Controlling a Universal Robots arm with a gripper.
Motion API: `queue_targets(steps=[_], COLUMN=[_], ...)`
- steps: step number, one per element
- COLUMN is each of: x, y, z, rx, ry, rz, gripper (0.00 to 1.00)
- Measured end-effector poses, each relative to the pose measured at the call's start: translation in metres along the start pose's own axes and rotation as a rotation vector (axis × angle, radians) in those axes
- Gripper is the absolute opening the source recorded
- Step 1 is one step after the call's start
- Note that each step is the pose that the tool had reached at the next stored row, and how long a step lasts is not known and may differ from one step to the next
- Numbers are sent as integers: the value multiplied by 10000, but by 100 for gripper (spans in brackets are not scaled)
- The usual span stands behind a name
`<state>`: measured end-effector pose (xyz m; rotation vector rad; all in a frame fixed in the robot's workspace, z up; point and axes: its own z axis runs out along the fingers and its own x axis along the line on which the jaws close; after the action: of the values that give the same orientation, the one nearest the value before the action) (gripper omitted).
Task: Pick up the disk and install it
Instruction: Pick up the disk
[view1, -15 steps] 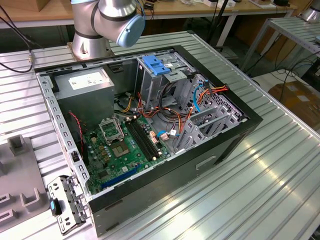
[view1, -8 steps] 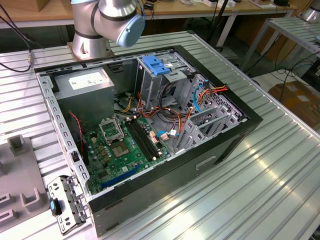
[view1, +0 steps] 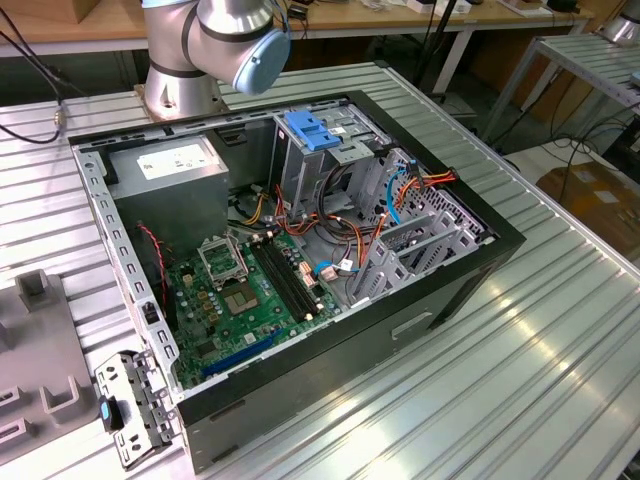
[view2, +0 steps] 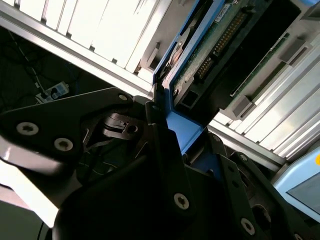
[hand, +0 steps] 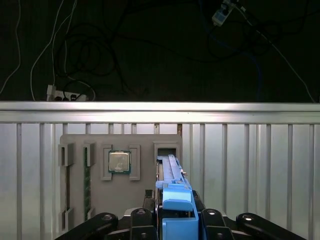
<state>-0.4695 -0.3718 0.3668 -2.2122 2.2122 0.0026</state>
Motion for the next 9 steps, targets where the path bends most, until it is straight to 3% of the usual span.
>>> queue_targets(steps=[9], x=[0], y=[-3], z=[-53], rx=[-23], ry=[0], rz=[0], gripper=[37])
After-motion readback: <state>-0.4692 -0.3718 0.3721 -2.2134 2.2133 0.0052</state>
